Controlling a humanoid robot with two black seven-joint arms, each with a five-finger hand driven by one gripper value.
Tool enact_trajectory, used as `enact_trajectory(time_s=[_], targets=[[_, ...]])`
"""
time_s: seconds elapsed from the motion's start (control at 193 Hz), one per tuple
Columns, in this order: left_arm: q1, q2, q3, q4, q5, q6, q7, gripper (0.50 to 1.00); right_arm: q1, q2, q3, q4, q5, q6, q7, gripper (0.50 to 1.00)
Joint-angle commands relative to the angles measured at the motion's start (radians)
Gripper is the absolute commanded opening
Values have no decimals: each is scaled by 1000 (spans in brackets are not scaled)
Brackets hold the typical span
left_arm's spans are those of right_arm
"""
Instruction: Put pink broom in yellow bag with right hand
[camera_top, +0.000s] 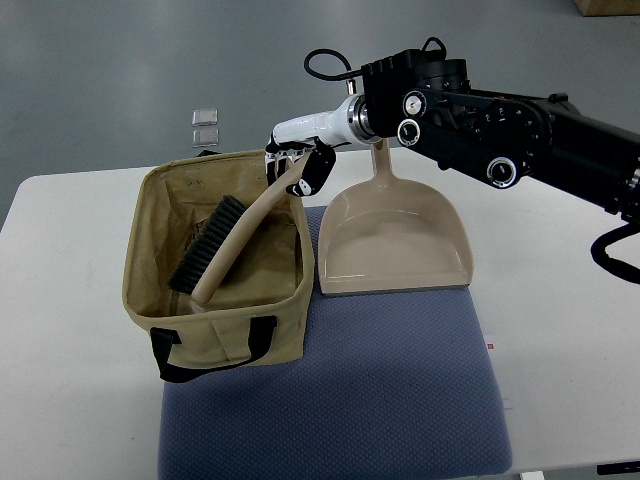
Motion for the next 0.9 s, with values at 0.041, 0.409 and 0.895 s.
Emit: enact_trajectory(time_s=[0.041,0.409,0.895], targets=[[0,0,0,0,-1,0,0,1000,4,0,1,2,2,8,0,907],[0,0,-1,0,-1,0,0,1000,52,-71,26,11,19,24,1,926],[0,0,-3,-1,-1,0,0,1000,-35,-295,439,12,117,16,3,926]])
